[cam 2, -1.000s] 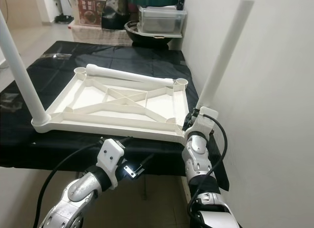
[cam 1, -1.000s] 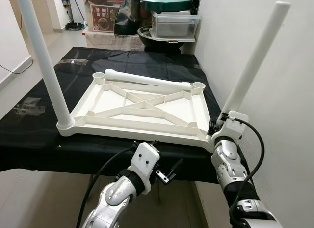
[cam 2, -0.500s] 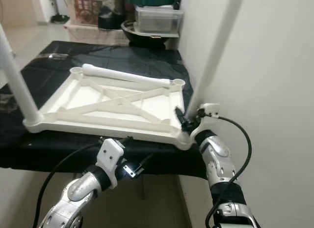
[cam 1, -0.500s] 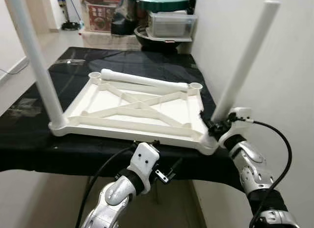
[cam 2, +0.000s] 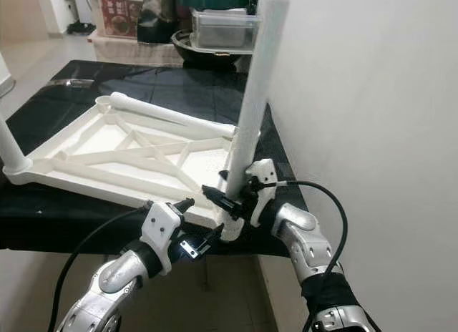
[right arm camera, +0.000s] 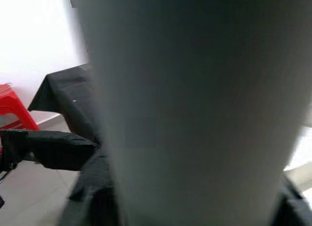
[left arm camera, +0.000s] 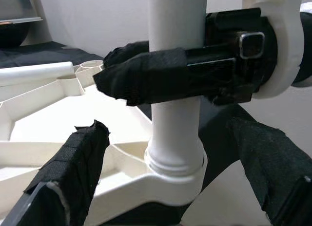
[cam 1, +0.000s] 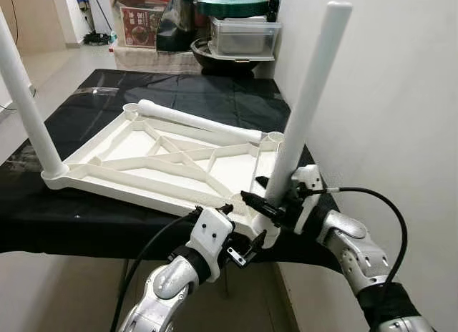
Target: Building children table
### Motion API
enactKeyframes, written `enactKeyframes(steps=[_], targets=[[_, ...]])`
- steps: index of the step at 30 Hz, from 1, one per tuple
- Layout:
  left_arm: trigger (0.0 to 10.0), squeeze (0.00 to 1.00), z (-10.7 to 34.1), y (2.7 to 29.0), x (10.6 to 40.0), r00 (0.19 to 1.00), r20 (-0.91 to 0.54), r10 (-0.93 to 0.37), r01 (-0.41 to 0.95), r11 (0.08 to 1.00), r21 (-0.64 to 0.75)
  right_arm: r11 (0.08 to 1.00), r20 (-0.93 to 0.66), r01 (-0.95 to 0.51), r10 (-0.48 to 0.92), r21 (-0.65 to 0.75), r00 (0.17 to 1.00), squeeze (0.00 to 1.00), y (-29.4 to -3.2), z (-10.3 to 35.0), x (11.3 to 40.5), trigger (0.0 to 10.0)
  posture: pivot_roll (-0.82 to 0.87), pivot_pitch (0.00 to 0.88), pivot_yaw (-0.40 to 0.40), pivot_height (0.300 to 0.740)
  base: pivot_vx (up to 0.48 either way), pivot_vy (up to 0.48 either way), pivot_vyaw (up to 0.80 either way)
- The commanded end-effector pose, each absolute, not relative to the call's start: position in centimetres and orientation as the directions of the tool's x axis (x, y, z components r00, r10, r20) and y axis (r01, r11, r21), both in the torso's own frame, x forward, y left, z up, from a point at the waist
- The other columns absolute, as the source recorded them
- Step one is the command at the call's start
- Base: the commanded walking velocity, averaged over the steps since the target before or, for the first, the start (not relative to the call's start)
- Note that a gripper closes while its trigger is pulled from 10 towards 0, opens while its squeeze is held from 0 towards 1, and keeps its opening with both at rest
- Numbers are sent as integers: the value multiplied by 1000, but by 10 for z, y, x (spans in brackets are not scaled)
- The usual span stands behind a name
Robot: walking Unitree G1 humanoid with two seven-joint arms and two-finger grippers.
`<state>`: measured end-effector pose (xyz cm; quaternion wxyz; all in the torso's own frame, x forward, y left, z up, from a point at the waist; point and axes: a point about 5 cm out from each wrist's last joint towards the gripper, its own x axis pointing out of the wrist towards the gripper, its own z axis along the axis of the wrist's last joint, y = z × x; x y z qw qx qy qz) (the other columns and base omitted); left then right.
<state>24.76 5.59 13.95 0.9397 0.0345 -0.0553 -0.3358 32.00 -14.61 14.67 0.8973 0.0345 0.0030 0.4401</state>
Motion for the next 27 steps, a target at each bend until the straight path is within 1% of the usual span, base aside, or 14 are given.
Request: enactKeyframes(steps=[1,4,5,6,10,11,12,13,14,15,16,17,20,27], targets=[[10000,0,137,55,247,765,67,-640,634,767,97,609,1,-789,792,74,611,0,-141,142,321,0,177,0,-99,740,0,0,0],[10000,0,137,55,247,765,67,-641,635,767,96,740,-9,-670,671,61,741,0,-146,141,334,0,175,0,-96,740,0,0,0],[10000,0,137,55,247,764,67,-641,635,767,96,801,-23,-595,598,65,801,0,-151,139,340,0,175,0,-96,740,0,0,0],[10000,0,136,55,247,765,66,-641,635,767,95,896,-41,-439,442,70,896,0,-161,136,350,0,175,0,-96,740,0,0,0],[10000,0,136,55,247,765,66,-641,634,767,95,936,-46,-344,348,81,936,0,-167,134,353,0,175,0,-96,740,0,0,0],[10000,0,137,55,247,765,66,-641,634,767,96,967,-51,-240,245,90,968,0,-176,134,357,0,176,0,-98,740,0,0,0],[10000,0,137,55,247,765,66,-641,634,767,96,967,-51,-240,245,90,968,0,-176,134,357,0,176,0,-98,740,0,0,0],[10000,0,137,55,247,765,66,-641,634,767,96,991,-63,-86,92,101,994,0,-188,133,359,0,176,0,-98,740,0,0,0],[10000,0,137,55,247,765,66,-641,634,767,96,991,-63,-86,92,101,994,0,-188,133,359,0,176,0,-98,740,0,0,0],[10000,0,137,55,247,765,66,-641,635,767,95,983,-85,146,-137,113,987,0,-207,131,360,0,176,0,-98,740,0,0,0],[10000,0,137,55,247,765,66,-641,635,767,95,983,-85,146,-137,113,987,0,-207,131,360,0,176,0,-98,740,0,0,0],[10000,0,137,55,247,764,66,-641,635,767,95,963,-86,245,-236,111,968,0,-214,131,358,0,173,0,-99,740,0,0,0],[10000,0,137,55,247,764,67,-641,635,767,95,903,-89,412,-404,120,911,0,-223,128,353,0,173,0,-99,740,0,0,0],[10000,0,136,54,247,765,66,-641,635,767,95,841,-110,519,-507,151,855,0,-221,124,352,0,175,0,-99,740,0,0,0]])
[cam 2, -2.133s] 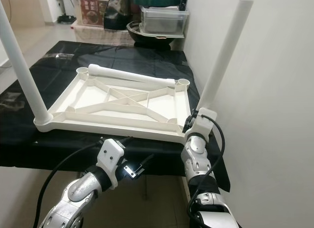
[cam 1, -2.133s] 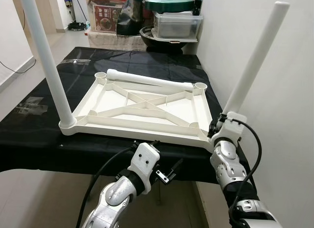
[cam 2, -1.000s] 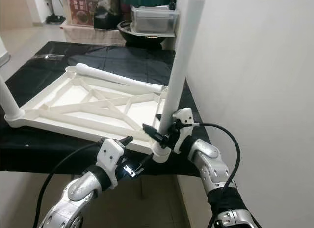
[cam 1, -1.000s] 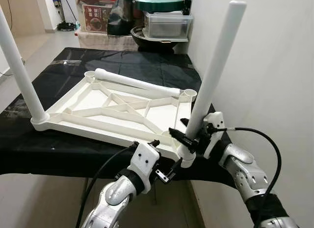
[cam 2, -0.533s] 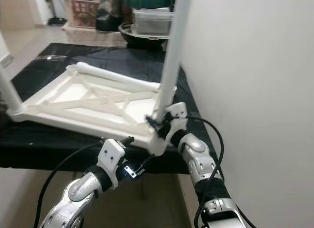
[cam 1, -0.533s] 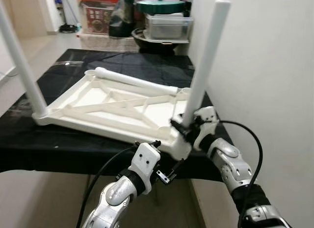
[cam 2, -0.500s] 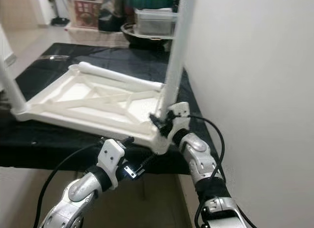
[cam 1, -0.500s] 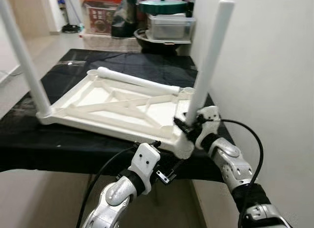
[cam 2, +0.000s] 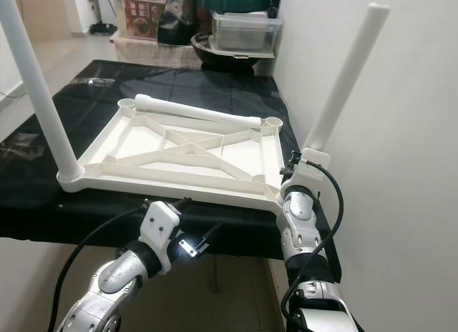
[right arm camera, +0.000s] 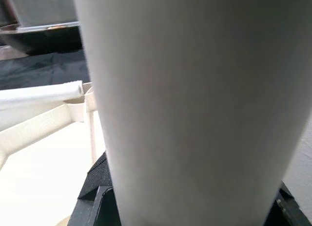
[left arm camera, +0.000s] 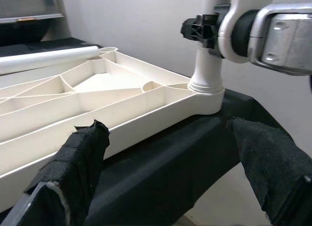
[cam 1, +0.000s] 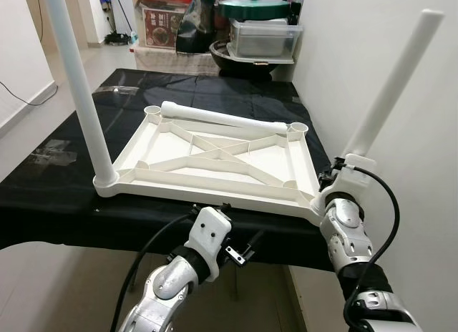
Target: Building children table
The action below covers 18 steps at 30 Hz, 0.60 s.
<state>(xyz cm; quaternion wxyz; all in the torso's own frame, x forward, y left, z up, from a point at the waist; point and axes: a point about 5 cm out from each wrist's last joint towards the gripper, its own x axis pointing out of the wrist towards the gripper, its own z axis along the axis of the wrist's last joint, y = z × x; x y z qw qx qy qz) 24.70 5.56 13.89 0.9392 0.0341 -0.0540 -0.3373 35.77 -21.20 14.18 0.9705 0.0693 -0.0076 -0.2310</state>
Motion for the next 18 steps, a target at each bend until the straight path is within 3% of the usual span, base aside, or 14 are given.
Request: enactKeyframes(steps=[1,2,3,8,9,14,15,18], targets=[[10000,0,136,54,247,765,66,-641,635,767,95,852,-99,502,-493,149,865,0,-216,125,353,10000,175,0,-99,740,0,0,0],[10000,0,136,54,247,765,66,-641,635,767,95,852,-99,502,-493,149,865,0,-216,125,353,10000,175,0,-99,740,0,0,0],[10000,0,136,54,247,764,66,-641,635,767,95,869,-82,470,-463,152,883,1000,-212,128,355,10000,175,0,-99,740,0,0,0],[10000,0,136,54,247,764,65,-642,636,766,94,896,-29,405,-407,183,913,1000,-202,135,360,10000,176,0,-102,740,0,0,0],[10000,0,136,54,247,764,65,-642,636,766,95,926,62,300,-321,228,945,0,-200,149,363,10000,178,0,-103,740,0,0,0],[10000,0,136,54,246,764,66,-642,635,766,95,956,174,155,-201,249,964,0,-205,166,362,10000,176,0,-103,740,0,0,0],[10000,0,136,54,247,764,66,-642,635,766,95,971,197,30,-78,237,977,0,-209,172,361,10000,176,0,-103,740,0,0,0],[10000,0,136,54,247,763,65,-643,637,765,94,975,189,-62,22,212,982,0,-208,171,359,10000,169,0,-99,740,0,0,0]])
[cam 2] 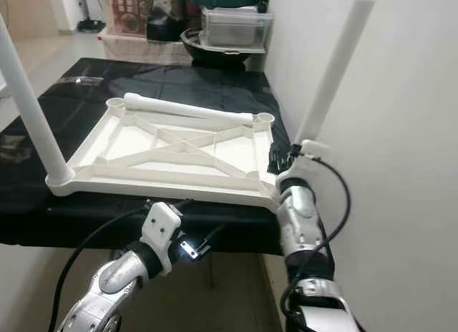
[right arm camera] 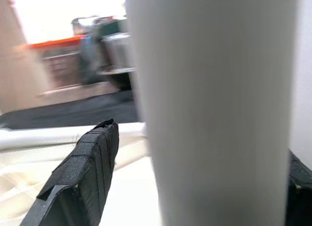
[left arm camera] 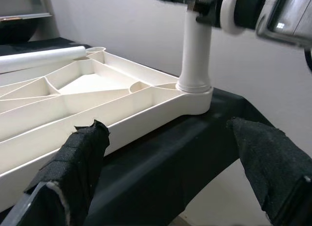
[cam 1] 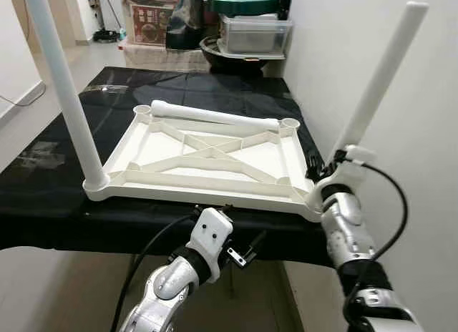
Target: Building children table
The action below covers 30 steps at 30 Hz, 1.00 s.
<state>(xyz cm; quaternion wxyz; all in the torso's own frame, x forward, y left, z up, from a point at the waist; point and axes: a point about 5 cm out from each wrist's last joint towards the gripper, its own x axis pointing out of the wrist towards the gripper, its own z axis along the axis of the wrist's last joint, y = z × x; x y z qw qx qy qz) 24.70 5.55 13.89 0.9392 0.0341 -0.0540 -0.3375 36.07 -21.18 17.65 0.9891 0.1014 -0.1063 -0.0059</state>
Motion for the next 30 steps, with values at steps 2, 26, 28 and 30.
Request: enactKeyframes(steps=[2,26,28,30], targets=[[10000,0,136,53,247,762,65,-645,639,764,94,971,169,-173,145,165,975,0,-205,169,355,10000,169,0,-99,740,0,0,0],[10000,0,135,54,247,762,64,-644,638,764,96,574,-6,-818,818,34,575,0,-153,159,317,0,179,0,-105,740,0,0,0],[10000,0,135,54,246,762,63,-644,638,764,96,610,-10,-792,792,27,610,0,-154,158,321,0,180,0,-105,740,0,0,0],[10000,0,135,54,246,763,62,-643,637,765,95,680,-18,-733,733,26,680,0,-155,156,328,0,180,0,-105,740,0,0,0]])
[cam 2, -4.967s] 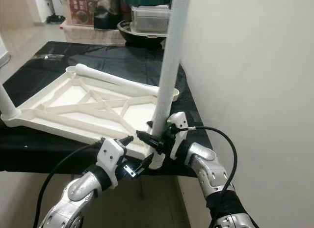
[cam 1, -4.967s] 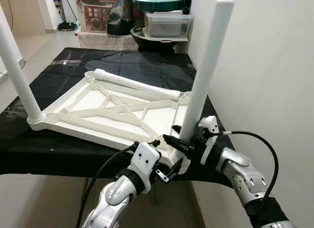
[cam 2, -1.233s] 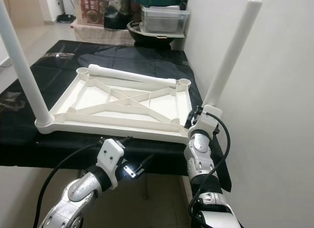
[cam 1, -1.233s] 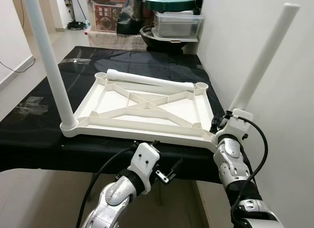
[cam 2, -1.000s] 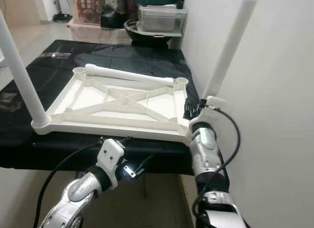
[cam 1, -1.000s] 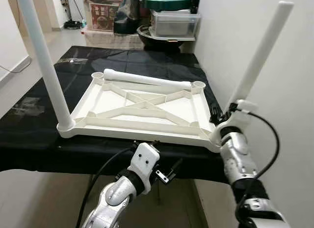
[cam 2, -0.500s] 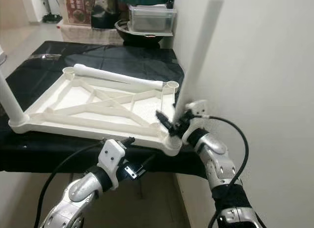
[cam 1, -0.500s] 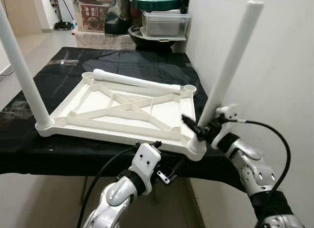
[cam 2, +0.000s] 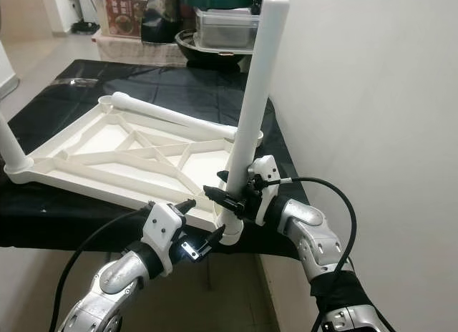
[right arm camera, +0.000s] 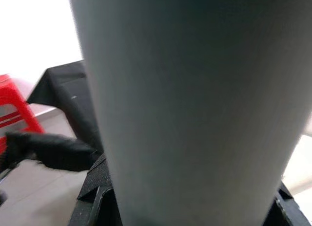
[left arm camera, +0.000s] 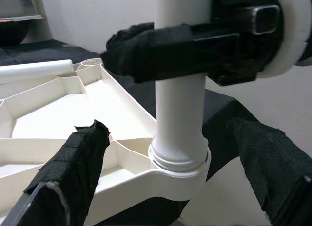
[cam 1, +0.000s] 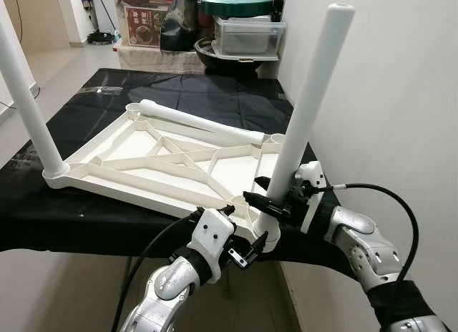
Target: Building children table
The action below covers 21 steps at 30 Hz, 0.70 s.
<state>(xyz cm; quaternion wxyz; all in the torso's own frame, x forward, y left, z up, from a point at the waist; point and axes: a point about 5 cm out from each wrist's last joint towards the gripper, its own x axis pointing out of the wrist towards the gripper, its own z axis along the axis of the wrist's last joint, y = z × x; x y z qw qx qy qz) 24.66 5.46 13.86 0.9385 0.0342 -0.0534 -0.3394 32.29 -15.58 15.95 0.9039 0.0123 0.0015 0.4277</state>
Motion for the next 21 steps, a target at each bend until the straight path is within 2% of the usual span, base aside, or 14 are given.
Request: enactKeyframes(steps=[1,2,3,4,7,8,10,11,13,14,16,18,21], targets=[[10000,0,135,54,246,763,62,-643,637,765,95,719,-24,-694,695,22,719,0,-157,154,332,0,180,0,-105,740,0,0,0],[10000,0,135,54,246,763,62,-643,637,765,95,719,-24,-694,695,22,719,0,-157,154,332,0,180,0,-105,740,0,0,0],[10000,0,135,54,246,764,62,-643,637,765,95,766,-28,-643,643,26,765,0,-159,153,337,0,179,0,-104,740,0,0,0],[10000,0,135,54,246,764,61,-642,636,766,94,827,-29,-561,562,33,827,0,-163,151,344,0,179,0,-104,740,0,0,0],[10000,0,134,55,246,764,61,-642,636,766,94,936,-26,-344,346,72,938,0,-174,149,356,0,179,0,-102,740,0,0,0],[10000,0,134,55,246,764,61,-642,636,766,94,936,-26,-344,346,72,938,0,-174,149,356,0,179,0,-102,740,0,0,0],[10000,0,135,55,247,765,60,-642,636,766,93,985,-34,-117,122,124,992,0,-188,147,362,0,176,0,-100,740,0,0,0],[10000,0,135,55,247,765,60,-642,636,766,93,985,-34,-117,122,124,992,0,-188,147,362,0,176,0,-100,740,0,0,0],[10000,0,135,55,247,764,60,-642,636,766,93,988,-39,25,-20,153,999,0,-196,144,364,0,176,0,-99,740,0,0,0],[10000,0,135,55,247,764,60,-642,636,766,93,988,-39,25,-20,153,999,0,-196,144,364,0,176,0,-99,740,0,0,0],[10000,0,135,54,247,763,61,-643,637,765,93,963,-60,218,-211,159,976,0,-206,138,362,0,176,0,-103,740,0,0,0],[10000,0,135,54,247,764,62,-642,636,766,93,928,-69,341,-335,150,940,0,-211,136,360,0,179,0,-105,740,0,0,0],[10000,0,135,54,247,764,62,-642,636,766,93,920,-68,363,-356,151,932,0,-211,135,360,0,179,0,-105,740,0,0,0]])
